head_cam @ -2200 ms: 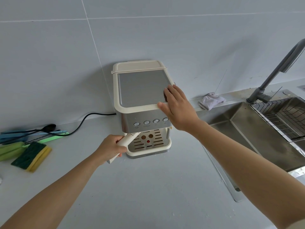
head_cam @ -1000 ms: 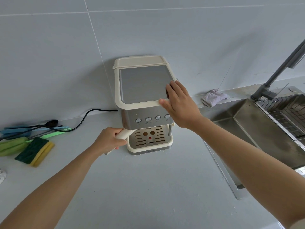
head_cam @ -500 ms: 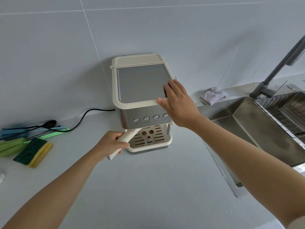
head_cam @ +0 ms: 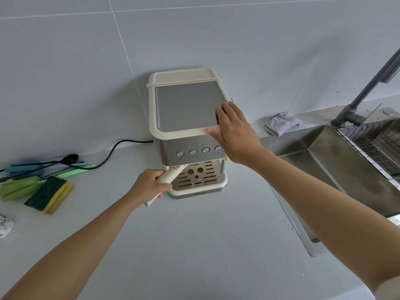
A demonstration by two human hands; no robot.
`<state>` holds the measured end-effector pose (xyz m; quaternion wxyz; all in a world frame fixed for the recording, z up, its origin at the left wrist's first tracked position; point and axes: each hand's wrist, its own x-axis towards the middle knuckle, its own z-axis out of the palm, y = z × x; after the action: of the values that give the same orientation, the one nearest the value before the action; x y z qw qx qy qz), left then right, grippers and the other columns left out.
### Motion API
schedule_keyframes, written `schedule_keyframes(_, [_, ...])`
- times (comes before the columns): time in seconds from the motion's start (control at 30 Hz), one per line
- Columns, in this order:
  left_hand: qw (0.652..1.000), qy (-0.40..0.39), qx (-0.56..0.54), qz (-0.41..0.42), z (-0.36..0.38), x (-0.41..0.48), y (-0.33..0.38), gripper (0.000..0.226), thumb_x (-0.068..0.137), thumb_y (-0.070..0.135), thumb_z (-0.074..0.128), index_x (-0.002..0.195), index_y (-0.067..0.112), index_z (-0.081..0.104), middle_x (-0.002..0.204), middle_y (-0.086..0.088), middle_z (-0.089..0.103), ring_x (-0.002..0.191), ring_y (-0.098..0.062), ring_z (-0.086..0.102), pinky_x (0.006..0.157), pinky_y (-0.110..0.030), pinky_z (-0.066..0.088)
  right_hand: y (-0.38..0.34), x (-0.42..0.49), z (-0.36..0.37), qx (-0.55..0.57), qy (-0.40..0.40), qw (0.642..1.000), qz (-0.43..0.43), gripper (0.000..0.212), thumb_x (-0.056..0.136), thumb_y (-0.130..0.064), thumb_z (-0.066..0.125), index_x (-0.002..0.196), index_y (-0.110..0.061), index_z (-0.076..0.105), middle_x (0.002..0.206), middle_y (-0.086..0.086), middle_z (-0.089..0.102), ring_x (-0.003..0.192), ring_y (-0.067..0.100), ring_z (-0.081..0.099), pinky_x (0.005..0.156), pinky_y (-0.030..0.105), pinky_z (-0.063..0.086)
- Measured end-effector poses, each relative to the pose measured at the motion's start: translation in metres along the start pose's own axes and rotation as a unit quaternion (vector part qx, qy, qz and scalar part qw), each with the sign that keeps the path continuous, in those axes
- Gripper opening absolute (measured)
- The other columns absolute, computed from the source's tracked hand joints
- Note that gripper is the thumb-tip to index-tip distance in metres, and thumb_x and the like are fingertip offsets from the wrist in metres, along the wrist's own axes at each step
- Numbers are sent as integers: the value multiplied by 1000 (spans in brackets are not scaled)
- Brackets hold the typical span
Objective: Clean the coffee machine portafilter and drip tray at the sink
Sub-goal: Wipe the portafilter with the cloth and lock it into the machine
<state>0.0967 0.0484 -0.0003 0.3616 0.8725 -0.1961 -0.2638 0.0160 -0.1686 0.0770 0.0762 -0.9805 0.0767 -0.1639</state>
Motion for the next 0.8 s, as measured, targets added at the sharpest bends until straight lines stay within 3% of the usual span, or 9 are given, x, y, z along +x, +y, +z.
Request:
schedule_keyframes(0.27, [1000, 12, 18, 11, 4, -1, 2, 10, 78, 3, 60, 79, 12, 59, 62, 0, 51, 47, -20, 48, 45, -21, 40, 1, 2, 1, -9, -1, 1000, 0, 99, 81, -65, -8, 127, 7, 42, 134, 25, 43, 132, 40, 32, 113, 47, 25])
schedule_keyframes(0.5, [1000, 4, 14, 5, 2, 0, 1, 16, 74, 10, 62, 89, 3, 63, 65, 1, 52, 46, -19, 49, 46, -22, 41, 1, 2, 1, -15, -7, 1000, 0, 105, 77, -67, -15, 133, 7, 36, 141, 24, 38, 136, 38, 26, 115, 46, 22])
schedule_keyframes(0.8, [1000, 7, 18, 10, 2, 1, -1, 13, 78, 3, 60, 89, 10, 64, 65, 2, 52, 45, -17, 49, 41, -16, 38, 2, 3, 2, -16, -11, 1000, -4, 107, 78, -68, -16, 134, 8, 35, 141, 25, 38, 136, 38, 27, 114, 48, 23])
